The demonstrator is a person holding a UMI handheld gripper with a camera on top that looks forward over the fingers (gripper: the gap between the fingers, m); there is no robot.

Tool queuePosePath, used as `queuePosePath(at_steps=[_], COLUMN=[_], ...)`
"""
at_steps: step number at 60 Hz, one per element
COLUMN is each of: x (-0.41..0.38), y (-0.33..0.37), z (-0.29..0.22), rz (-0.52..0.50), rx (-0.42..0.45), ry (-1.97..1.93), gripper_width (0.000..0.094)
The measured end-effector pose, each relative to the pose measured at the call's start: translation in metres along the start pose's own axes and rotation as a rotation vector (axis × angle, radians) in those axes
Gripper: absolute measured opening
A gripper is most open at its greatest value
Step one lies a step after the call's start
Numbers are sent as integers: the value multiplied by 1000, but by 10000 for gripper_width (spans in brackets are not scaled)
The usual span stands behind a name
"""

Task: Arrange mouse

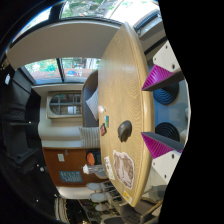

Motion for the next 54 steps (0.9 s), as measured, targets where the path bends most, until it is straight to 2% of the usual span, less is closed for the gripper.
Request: queuePosePath(at_steps=[7, 17, 28, 43, 54], x=[-11, -62, -59, -63, -49], y=[-24, -96, -163, -222, -268], z=[5, -11, -23, -60, -77], rz=[-63, -101, -8, 5, 88], rx=[-33, -45, -70, -123, -189], ry=[-3, 22, 79, 155, 176], gripper_width=[845, 843, 841, 820, 739])
Point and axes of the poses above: the point between the fingertips, and its own axes, seen from behind it with the camera up: x to the right, z down, y backward, against the way the camera looks, the point moved 8 cm from there along y, backward, against the way the camera looks, and after that the axes turned 3 degrees about -z, right-handed, at the moved point
